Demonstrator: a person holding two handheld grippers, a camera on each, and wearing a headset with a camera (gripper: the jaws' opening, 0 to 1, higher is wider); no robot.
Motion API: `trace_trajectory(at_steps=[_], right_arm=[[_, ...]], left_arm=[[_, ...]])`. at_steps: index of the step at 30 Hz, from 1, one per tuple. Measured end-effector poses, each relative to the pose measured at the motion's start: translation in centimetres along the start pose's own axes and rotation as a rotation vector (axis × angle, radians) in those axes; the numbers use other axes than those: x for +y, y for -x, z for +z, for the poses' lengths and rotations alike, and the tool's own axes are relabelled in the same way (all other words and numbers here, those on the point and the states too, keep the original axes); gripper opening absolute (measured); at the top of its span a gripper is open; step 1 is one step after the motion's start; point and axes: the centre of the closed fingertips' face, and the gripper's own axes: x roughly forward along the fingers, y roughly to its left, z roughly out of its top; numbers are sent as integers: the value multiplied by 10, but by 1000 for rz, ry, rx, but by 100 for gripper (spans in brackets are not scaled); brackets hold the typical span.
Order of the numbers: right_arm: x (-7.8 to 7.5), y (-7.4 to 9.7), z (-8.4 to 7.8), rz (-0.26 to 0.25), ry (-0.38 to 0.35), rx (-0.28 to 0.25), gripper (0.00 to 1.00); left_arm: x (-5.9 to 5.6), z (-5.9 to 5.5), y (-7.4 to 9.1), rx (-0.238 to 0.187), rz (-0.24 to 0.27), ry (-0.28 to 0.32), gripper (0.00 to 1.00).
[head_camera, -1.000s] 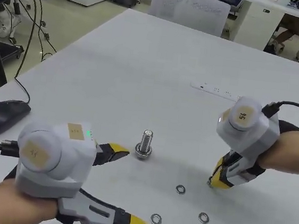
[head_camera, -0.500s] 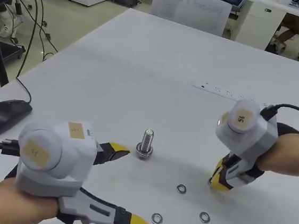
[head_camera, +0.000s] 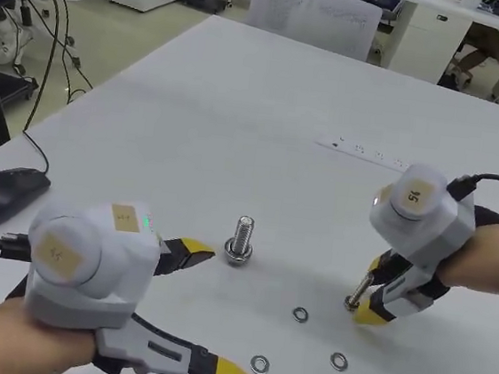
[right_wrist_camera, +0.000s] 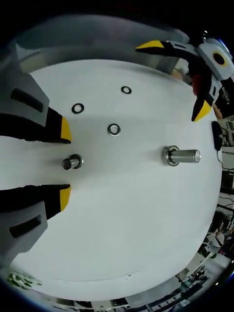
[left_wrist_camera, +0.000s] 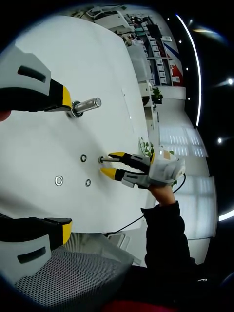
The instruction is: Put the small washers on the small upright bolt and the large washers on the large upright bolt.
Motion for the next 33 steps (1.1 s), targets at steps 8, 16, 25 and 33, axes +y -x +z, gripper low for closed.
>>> trace_trajectory(at_steps=[8, 16, 25, 33], right_arm=[[5, 10, -10, -17, -21, -6, 35], [16, 17, -14, -21, -23, -17, 36], [29, 20, -16, -15, -20, -24, 36], [54, 16, -11, 11, 9, -24, 36]], left_arm=[[0, 1, 1, -4, 2, -1, 90], [0, 2, 0, -4, -1, -5, 90], [-1, 3, -1, -3, -8, -11, 90], [-2, 5, -1, -7, -11, -15, 90]])
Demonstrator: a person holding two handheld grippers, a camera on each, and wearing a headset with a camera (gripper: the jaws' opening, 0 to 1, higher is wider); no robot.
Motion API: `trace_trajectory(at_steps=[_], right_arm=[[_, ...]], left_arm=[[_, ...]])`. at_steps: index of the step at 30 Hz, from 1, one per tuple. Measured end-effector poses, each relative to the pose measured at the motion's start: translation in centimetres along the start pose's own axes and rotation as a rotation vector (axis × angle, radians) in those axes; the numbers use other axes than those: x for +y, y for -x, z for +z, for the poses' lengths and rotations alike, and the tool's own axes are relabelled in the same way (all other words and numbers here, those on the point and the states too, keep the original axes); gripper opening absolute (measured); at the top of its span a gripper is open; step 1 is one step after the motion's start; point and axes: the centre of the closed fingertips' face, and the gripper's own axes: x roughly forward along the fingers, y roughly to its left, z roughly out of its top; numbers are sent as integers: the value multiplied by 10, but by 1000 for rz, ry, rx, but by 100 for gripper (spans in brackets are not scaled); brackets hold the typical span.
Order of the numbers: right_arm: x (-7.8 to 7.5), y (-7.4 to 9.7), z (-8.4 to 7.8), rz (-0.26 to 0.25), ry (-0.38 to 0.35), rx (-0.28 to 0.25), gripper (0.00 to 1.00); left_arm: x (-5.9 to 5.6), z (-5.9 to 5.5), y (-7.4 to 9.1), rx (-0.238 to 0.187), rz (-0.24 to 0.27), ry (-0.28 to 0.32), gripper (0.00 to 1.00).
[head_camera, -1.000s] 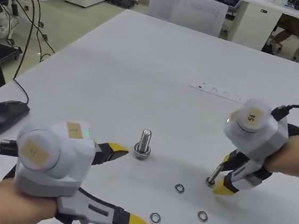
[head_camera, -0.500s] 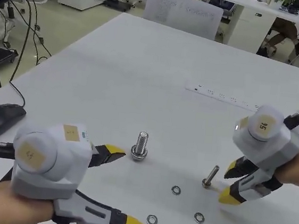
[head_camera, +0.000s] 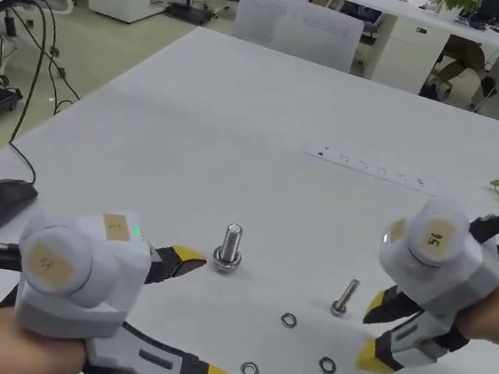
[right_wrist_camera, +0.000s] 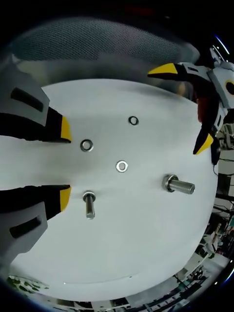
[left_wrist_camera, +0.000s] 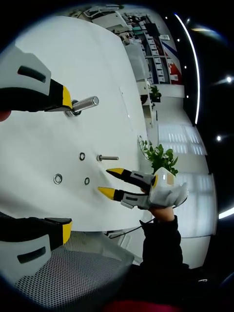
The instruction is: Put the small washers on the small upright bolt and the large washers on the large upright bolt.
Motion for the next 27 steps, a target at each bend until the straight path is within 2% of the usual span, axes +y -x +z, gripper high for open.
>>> trace_trajectory(at_steps=[7, 14, 27], right_arm=[[18, -6, 9, 29, 23, -8, 35], [41, -13, 28, 62, 94, -15, 35], [61, -24, 70, 103, 194, -43, 34]], left_arm=[[0, 1, 0, -1, -1, -5, 90], [0, 1, 1, -2, -1, -6, 90], [0, -1, 3, -2, 6, -8, 90]])
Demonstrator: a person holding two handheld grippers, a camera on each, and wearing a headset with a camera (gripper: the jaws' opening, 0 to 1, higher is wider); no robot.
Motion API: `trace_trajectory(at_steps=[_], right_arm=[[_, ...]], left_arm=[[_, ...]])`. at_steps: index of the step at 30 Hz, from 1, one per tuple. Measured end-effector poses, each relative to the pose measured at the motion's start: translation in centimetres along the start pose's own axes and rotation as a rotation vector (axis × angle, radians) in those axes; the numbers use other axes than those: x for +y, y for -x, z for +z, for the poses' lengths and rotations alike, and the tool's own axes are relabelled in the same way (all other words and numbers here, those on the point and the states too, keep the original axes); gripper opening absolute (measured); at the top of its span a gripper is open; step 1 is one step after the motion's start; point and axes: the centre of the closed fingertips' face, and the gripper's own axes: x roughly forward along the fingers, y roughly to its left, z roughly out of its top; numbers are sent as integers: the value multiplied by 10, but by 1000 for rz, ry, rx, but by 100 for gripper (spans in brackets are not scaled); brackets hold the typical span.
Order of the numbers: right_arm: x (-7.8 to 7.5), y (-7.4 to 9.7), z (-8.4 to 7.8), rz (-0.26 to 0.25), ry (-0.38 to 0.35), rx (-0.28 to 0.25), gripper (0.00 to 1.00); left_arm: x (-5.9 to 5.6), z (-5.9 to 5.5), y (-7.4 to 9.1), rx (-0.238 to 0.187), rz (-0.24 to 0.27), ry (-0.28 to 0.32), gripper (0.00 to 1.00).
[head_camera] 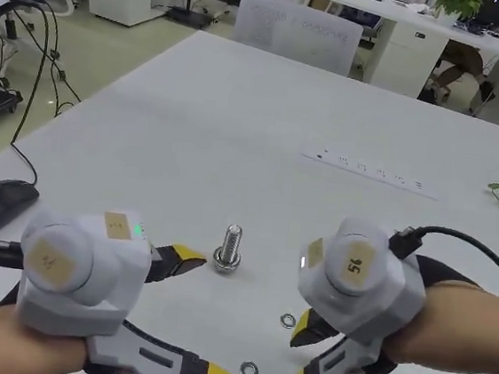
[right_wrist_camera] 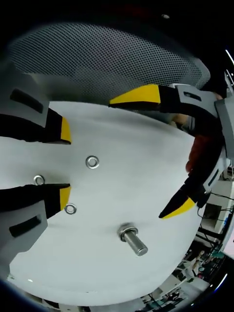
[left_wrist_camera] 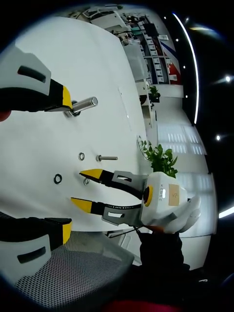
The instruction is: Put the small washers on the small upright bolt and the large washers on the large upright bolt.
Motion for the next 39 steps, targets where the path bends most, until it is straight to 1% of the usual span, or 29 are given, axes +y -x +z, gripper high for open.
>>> trace_trajectory(at_steps=[7, 15, 20, 26, 28, 29, 31, 34, 39], right_arm=[[0, -9, 13, 19, 32, -2, 32], [4, -17, 22, 44, 66, 12, 30], [4, -19, 23, 46, 78, 20, 30], [6, -23, 21, 46, 104, 46, 30], [7, -26, 19, 44, 120, 62, 30], [5, -25, 20, 32, 149, 65, 29], [5, -25, 21, 37, 134, 67, 28], [2, -25, 20, 30, 149, 73, 25], [2, -26, 20, 26, 155, 77, 25]], left_arm=[[-1, 0, 0, 0, -1, -2, 90], [-1, 1, 1, -6, 0, 0, 90], [-1, 1, 1, -7, 2, 0, 90], [-1, 1, 2, -11, 5, 2, 90], [-1, 1, 2, -12, 7, 3, 90], [-1, 1, 2, -13, 7, 4, 90], [-1, 1, 3, -13, 8, 5, 90], [-1, 1, 3, -13, 10, 5, 90], [0, 1, 3, -15, 11, 5, 90]])
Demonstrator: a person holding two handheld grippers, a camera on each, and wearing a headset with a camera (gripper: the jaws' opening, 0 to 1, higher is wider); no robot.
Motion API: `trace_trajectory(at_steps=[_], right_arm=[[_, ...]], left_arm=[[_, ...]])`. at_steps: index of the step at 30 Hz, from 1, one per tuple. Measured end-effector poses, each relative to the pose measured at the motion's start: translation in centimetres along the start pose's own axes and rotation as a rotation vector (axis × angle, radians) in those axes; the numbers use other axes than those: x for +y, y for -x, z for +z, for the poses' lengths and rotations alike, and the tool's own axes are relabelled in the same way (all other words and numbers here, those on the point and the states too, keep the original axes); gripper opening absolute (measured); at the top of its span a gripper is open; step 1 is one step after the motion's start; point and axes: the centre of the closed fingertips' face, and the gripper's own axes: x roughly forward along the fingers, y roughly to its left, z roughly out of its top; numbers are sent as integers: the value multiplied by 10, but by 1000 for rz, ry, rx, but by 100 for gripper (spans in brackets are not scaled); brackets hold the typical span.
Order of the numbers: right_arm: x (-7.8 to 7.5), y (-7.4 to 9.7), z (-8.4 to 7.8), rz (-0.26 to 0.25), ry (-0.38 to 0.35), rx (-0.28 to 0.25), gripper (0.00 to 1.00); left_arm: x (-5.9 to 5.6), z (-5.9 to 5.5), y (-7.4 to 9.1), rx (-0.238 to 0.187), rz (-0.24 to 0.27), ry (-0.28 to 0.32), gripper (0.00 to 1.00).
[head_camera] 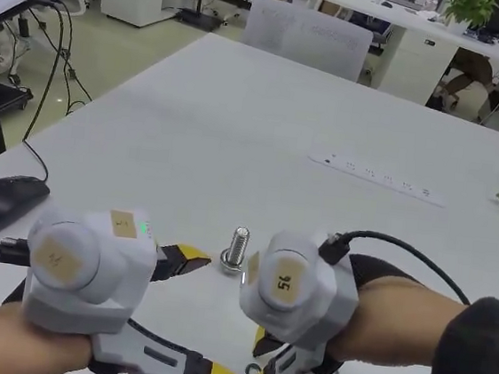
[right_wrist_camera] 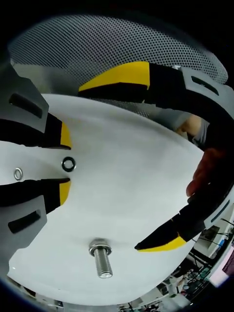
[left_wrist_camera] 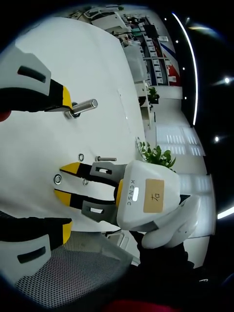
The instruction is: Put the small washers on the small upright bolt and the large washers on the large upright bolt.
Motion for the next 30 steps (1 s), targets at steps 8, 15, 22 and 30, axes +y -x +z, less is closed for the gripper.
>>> trace_trajectory(at_steps=[8, 15, 22, 30], right_arm=[[-1, 0, 0, -2, 14, 0, 19], [0, 0, 1, -5, 36, 8, 15], [0, 0, 1, -5, 38, 9, 14], [0, 1, 0, -2, 29, 2, 13]], left_arm=[[0, 1, 0, -2, 1, -1, 90], [0, 2, 1, -4, 1, -3, 90], [0, 2, 1, -3, -1, -3, 90], [-1, 2, 0, -3, -3, -4, 90]])
